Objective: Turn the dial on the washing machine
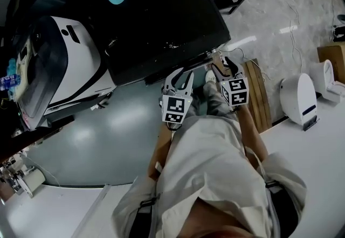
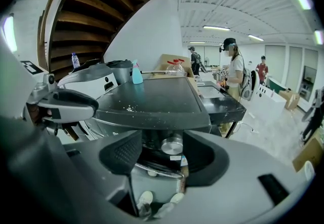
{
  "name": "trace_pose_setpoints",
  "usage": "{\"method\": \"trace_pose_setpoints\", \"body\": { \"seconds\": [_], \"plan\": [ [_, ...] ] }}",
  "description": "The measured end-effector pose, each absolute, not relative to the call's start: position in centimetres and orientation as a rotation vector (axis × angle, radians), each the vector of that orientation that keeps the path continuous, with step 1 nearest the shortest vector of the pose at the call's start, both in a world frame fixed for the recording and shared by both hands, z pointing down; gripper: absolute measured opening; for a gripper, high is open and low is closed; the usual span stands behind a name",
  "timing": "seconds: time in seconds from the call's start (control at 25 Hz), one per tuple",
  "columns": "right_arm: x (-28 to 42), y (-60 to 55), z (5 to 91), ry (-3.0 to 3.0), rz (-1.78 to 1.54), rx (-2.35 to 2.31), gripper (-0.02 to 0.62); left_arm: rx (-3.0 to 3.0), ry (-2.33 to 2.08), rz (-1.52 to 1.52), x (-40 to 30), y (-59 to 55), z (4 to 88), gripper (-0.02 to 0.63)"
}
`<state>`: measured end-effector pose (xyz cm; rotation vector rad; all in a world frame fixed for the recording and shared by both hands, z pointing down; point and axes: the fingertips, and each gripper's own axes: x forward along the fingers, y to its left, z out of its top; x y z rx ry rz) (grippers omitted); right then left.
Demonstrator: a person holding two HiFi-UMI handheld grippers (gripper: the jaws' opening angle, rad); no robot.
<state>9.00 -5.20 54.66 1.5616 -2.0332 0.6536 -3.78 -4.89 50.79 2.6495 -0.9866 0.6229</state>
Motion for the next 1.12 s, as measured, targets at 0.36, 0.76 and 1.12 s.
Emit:
{"method": "trace_pose_setpoints", "body": {
  "seconds": [0.36,0.76,1.12],
  "plan": [
    [9.4,-6.3,57.8,-2.023,0.707,1.504,0.264,2.592,-0.986,0.672,-2.9,-5.3,53.3,0.107],
    [9.6,-7.5,60.6,-2.009,0.73,1.453,0.276,2.564,-0.965,0.711,-1.7,-5.3,55.1,0.107],
    [9.7,-8.2,62.8,-1.99,0.738,1.424,0.293,2.538,-0.965,0.737,-1.0,-5.3,56.4,0.107]
  ]
}}
